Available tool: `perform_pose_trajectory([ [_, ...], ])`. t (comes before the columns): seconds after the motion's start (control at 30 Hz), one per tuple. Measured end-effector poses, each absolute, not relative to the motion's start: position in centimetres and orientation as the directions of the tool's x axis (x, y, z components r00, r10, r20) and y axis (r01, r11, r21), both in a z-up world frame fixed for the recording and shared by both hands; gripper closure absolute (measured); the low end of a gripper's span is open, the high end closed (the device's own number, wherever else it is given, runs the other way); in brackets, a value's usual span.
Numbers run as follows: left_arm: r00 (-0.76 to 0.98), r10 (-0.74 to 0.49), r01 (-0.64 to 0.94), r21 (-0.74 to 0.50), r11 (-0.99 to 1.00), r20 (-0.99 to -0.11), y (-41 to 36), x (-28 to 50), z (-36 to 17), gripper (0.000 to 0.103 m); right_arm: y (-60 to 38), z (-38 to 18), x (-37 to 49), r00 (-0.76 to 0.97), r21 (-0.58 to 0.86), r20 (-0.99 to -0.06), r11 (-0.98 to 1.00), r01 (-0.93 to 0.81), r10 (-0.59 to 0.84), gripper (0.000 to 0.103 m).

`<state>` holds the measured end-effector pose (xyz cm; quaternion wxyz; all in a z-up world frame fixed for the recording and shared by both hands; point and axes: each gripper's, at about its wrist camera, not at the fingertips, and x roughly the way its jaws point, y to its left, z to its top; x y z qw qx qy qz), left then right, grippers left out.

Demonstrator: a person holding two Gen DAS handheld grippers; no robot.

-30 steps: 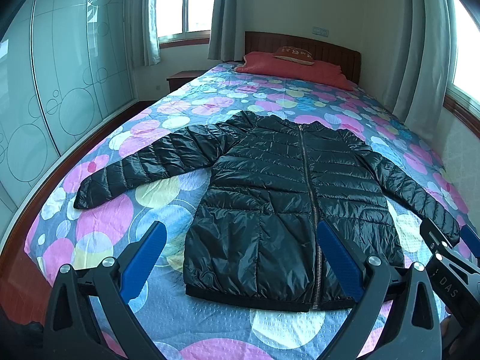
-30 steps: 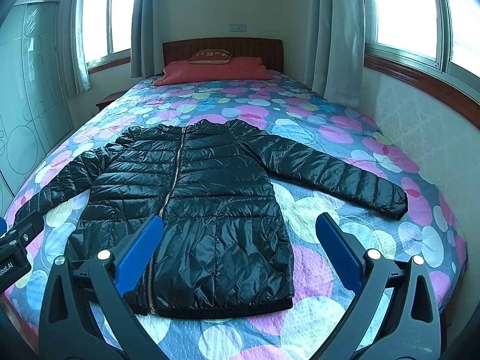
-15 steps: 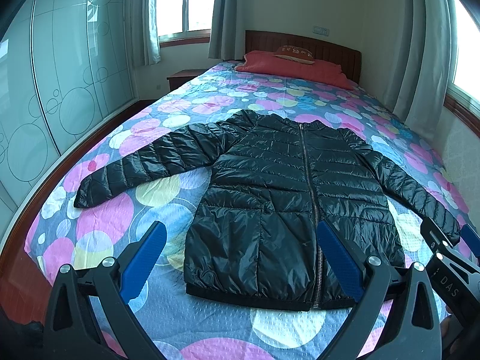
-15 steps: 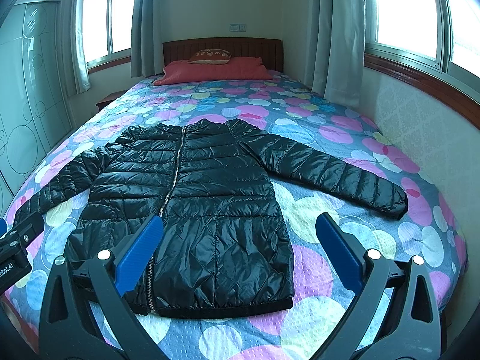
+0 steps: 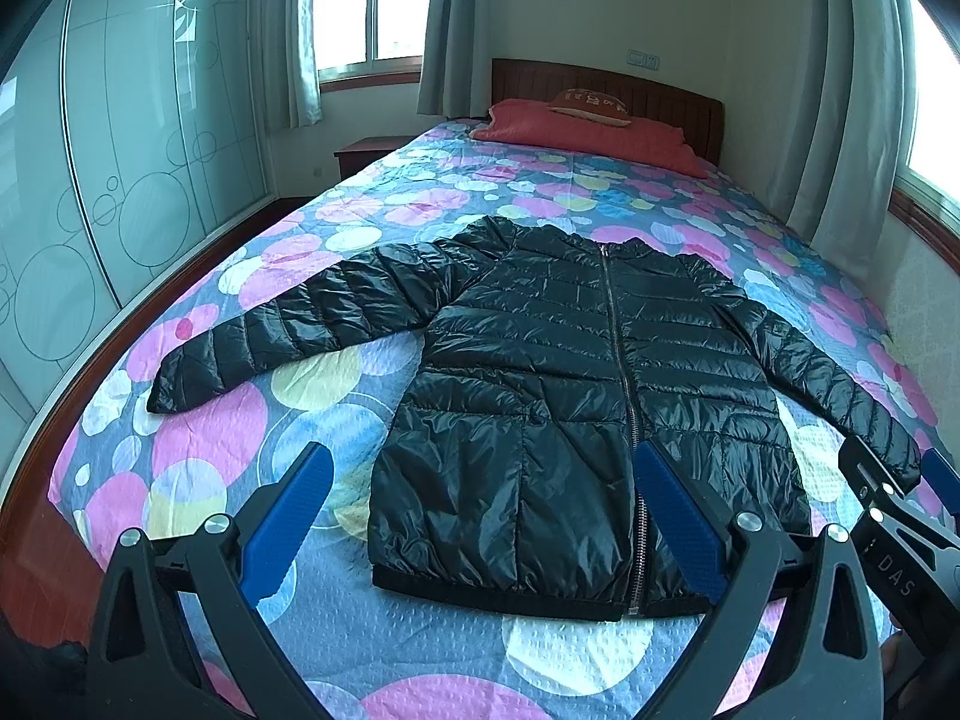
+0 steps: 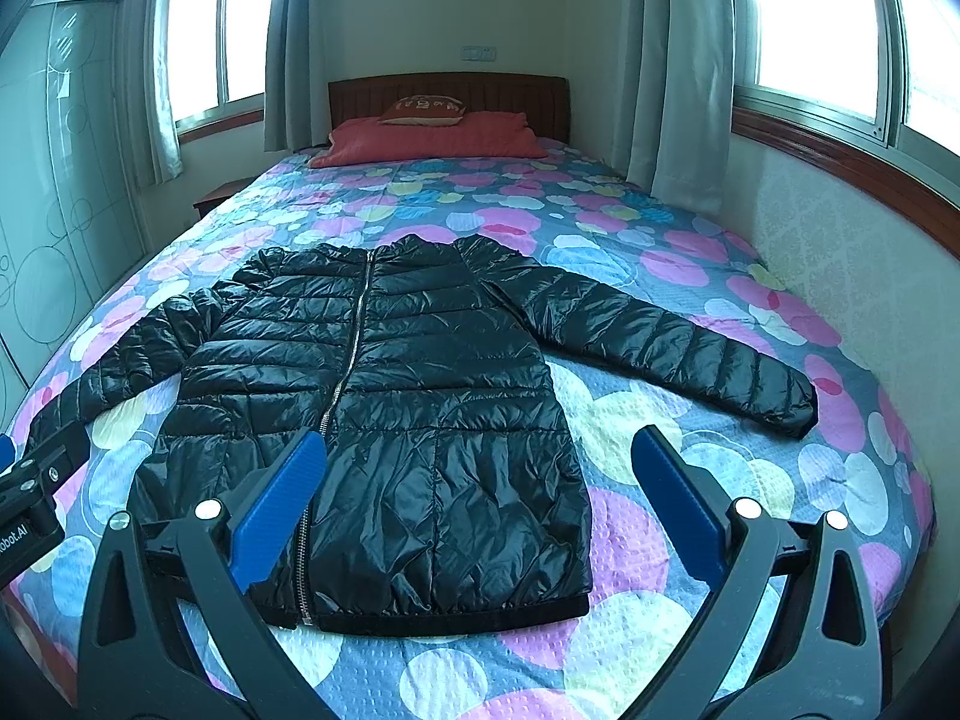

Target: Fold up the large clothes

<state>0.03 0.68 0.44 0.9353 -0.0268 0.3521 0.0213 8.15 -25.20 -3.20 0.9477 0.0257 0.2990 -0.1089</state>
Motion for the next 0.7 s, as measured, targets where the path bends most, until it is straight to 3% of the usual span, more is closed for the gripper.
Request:
perform_pose_trajectory([
  [0.53, 0.714, 0.038, -0.091, -0.038, 0.995, -0.699, 1.7, 1.9, -2.0, 0.004, -26.0, -5.1, 9.7, 0.769, -0.011, -0.612, 0.974, 0.226, -0.185, 0.002],
  [0.7, 0.682, 0.090, -0.164, -0.032, 0.986, -0.726, 3.6, 4.3, -3.9, 0.004, -28.3, -6.7, 11.3, 0.743, 0.063, -0.654, 0.969, 0.238, -0.140, 0.002],
])
